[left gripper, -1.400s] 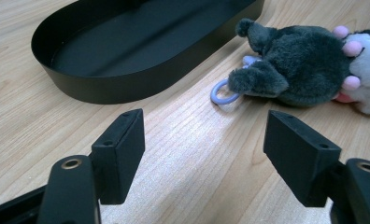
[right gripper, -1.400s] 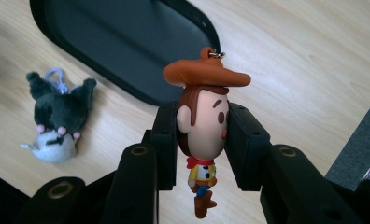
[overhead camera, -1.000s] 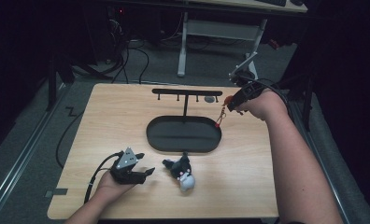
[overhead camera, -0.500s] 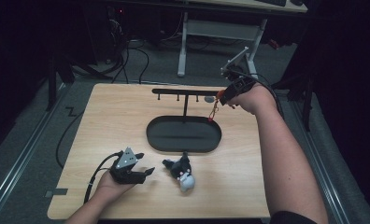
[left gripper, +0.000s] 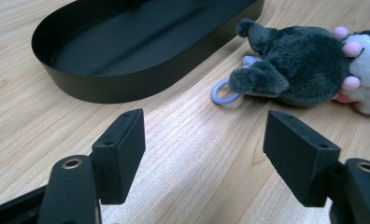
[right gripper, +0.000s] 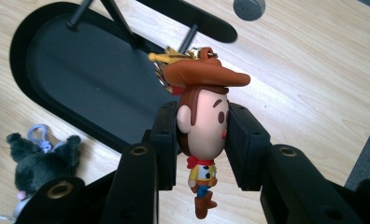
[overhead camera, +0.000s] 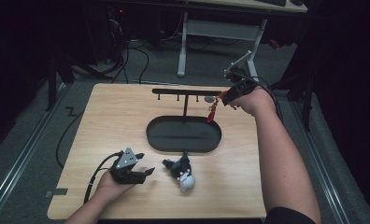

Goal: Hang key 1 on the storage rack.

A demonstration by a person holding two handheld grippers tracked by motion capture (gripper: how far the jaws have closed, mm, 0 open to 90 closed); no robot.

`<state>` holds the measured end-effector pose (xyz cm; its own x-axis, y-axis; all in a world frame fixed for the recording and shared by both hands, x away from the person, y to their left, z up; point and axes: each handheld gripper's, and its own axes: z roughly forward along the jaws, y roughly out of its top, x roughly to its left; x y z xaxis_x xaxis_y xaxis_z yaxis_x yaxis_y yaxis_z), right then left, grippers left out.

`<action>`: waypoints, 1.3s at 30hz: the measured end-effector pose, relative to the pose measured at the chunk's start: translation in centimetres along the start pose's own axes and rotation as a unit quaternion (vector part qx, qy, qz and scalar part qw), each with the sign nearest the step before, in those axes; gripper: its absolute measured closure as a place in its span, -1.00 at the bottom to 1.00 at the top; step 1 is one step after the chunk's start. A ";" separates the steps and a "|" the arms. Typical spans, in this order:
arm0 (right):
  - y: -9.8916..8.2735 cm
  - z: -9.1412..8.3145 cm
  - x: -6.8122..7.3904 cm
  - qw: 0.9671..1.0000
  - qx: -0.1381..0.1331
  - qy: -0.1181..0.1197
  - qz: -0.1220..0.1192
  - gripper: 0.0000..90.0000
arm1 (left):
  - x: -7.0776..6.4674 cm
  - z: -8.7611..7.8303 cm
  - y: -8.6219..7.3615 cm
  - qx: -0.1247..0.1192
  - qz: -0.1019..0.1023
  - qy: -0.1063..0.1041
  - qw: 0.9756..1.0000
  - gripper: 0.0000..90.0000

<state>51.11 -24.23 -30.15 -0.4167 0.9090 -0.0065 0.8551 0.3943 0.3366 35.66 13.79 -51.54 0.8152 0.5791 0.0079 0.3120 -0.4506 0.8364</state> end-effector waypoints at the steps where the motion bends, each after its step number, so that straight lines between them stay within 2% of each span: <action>1: -0.1 0.1 -0.1 1.000 -0.002 0.001 0.003 0.48 | 0.0 0.0 0.0 -0.001 0.000 0.000 1.000 -0.33; 8: -1.1 1.2 -0.7 1.000 0.006 0.001 0.012 0.48 | 0.0 0.2 -0.1 0.003 0.001 -0.002 1.000 -0.33; 22: -2.9 5.0 -1.5 0.999 0.008 0.018 0.029 0.46 | 0.0 0.2 -0.1 0.005 0.001 -0.002 1.000 -0.33; 25: -3.2 5.6 -1.7 0.999 0.000 0.019 0.044 0.28 | 0.0 0.2 -0.1 0.005 0.001 -0.002 1.000 -0.33; 27: -3.5 5.9 -1.8 0.998 -0.006 0.019 0.052 0.25 | 0.0 0.2 -0.1 0.004 0.001 -0.002 1.000 -0.33; 33: -4.8 6.4 -1.9 0.998 -0.014 0.019 0.054 0.18 | 0.0 0.2 0.0 0.004 0.001 -0.002 1.000 -0.33; 39: -7.2 7.2 -1.4 0.998 -0.028 0.025 0.051 0.07 | -0.1 0.4 0.1 0.006 0.002 -0.007 1.000 -0.32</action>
<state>47.77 -27.40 -39.35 -0.3437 0.9359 0.0767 0.8763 0.2903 0.3844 35.81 13.40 -51.74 0.8229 0.5681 0.0037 0.3149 -0.4615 0.8294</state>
